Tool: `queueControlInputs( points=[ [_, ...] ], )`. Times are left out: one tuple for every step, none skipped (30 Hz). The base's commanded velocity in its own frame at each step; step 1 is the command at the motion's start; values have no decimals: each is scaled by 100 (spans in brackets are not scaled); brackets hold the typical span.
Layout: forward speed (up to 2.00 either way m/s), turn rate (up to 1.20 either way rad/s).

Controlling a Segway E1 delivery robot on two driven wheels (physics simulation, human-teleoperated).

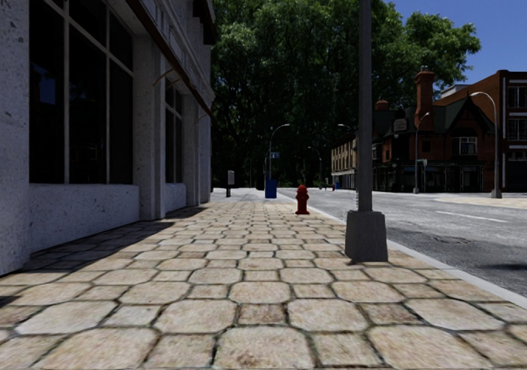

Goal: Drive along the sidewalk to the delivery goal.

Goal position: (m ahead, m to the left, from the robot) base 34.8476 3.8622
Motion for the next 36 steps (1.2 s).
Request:
queueControlInputs(
  points=[
    [200,0],
    [200,0],
    [200,0],
    [200,0],
    [200,0],
    [200,0],
    [200,0],
    [200,0],
    [200,0],
    [200,0],
    [200,0],
    [200,0],
    [200,0],
    [200,0],
    [200,0],
    [200,0],
    [200,0],
    [200,0],
    [200,0],
    [200,0],
    [200,0],
    [200,0],
    [200,0],
    [200,0],
    [200,0],
    [200,0],
    [200,0],
    [200,0],
    [200,0],
    [200,0],
    [200,0],
    [200,0],
    [200,0],
    [200,0],
    [200,0],
    [200,0]
  ],
)
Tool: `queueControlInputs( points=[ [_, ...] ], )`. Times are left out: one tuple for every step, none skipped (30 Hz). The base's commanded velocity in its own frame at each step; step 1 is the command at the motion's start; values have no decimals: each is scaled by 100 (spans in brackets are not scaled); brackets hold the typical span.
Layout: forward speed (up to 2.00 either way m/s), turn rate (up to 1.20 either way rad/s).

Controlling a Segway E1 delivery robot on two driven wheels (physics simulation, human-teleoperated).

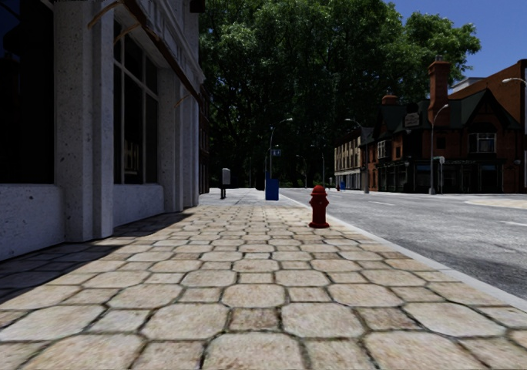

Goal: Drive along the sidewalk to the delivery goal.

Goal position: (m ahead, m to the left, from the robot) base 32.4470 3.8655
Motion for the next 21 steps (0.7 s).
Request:
queueControlInputs(
  points=[
    [200,0],
    [200,0],
    [200,0],
    [200,0],
    [200,0],
    [200,0],
    [200,0],
    [200,0],
    [200,0],
    [200,0],
    [200,0],
    [200,0],
    [200,0],
    [200,0],
    [200,0],
    [200,0],
    [200,0],
    [200,0],
    [200,0],
    [200,0],
    [200,0]
  ],
)
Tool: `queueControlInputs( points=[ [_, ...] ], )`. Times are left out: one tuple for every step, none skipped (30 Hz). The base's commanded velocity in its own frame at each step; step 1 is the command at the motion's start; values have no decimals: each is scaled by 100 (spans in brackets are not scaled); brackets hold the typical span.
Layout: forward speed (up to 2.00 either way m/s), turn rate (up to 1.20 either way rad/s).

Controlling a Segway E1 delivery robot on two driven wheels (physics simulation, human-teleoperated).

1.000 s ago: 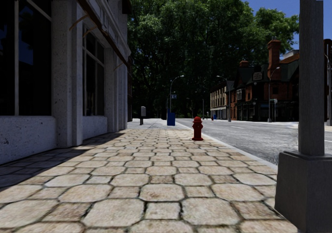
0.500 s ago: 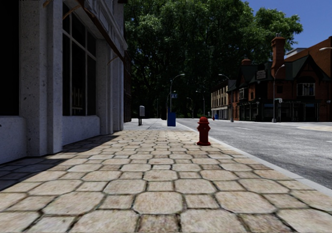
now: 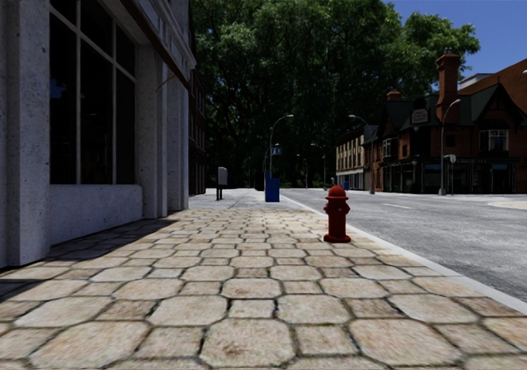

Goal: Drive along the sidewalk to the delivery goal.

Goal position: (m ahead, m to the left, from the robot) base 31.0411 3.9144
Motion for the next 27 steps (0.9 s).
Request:
queueControlInputs(
  points=[
    [200,0],
    [200,0],
    [200,0],
    [200,0],
    [200,0],
    [200,0],
    [200,0],
    [200,0],
    [200,0],
    [200,0],
    [200,0],
    [200,0],
    [200,0],
    [200,0],
    [200,0],
    [200,0],
    [200,0],
    [200,0],
    [200,0],
    [200,0],
    [200,0],
    [200,0],
    [200,0],
    [200,0],
    [200,0],
    [200,0],
    [200,0]
  ],
)
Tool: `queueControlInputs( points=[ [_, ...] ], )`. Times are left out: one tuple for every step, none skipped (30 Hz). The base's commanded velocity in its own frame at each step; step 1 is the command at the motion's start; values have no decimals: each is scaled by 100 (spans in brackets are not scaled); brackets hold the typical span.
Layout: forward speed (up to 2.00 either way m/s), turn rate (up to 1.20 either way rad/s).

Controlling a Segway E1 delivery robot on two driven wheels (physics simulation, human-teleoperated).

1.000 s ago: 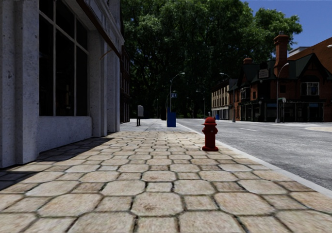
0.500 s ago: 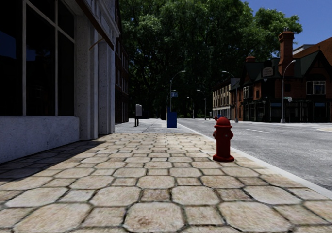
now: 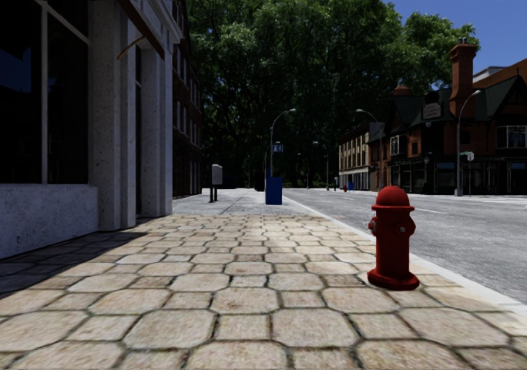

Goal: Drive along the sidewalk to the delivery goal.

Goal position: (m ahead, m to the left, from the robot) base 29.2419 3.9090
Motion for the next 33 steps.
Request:
queueControlInputs(
  points=[
    [200,0],
    [200,0],
    [200,0],
    [200,0],
    [200,0],
    [200,0],
    [200,0],
    [200,0],
    [200,0],
    [200,0],
    [200,0],
    [200,0],
    [200,0],
    [200,0],
    [200,0],
    [200,0],
    [200,0],
    [200,0],
    [200,0],
    [200,0],
    [200,0],
    [200,0],
    [200,0],
    [200,0],
    [200,0],
    [200,0],
    [200,0],
    [200,0],
    [200,0],
    [200,0],
    [200,0],
    [200,0],
    [200,0]
  ],
)
